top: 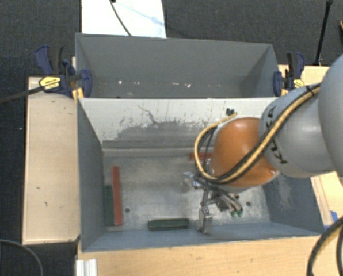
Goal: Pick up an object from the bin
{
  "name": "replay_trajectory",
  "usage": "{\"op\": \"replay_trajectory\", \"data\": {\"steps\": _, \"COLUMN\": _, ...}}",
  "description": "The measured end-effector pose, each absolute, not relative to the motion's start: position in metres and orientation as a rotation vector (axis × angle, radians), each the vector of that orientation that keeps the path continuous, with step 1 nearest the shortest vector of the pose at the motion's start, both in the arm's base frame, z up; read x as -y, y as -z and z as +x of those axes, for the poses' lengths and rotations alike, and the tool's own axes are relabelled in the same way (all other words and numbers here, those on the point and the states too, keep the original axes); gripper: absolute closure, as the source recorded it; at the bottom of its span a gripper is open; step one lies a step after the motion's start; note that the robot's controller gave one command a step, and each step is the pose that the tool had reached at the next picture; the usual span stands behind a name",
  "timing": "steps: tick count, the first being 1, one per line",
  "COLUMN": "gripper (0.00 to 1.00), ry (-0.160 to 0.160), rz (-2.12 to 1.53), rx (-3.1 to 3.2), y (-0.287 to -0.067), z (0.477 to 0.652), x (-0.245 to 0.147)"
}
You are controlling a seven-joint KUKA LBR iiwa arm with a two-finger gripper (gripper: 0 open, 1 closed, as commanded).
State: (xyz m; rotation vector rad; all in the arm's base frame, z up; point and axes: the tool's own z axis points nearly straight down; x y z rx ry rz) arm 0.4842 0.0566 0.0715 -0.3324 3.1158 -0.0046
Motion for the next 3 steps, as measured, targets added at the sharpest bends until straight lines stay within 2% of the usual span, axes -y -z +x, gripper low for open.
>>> {"op": "replay_trajectory", "data": {"steps": 1, "gripper": 0.00, "ry": -0.004, "rz": -0.442, "rx": -3.098, "y": -0.072, "z": 0.483, "x": -0.155}}
{"op": "replay_trajectory", "data": {"steps": 2, "gripper": 0.00, "ry": -0.008, "rz": -0.380, "rx": -3.106, "y": -0.072, "z": 0.481, "x": -0.228}}
{"op": "replay_trajectory", "data": {"steps": 3, "gripper": 1.00, "ry": -0.002, "rz": -0.370, "rx": -3.116, "y": -0.071, "z": 0.480, "x": -0.224}}
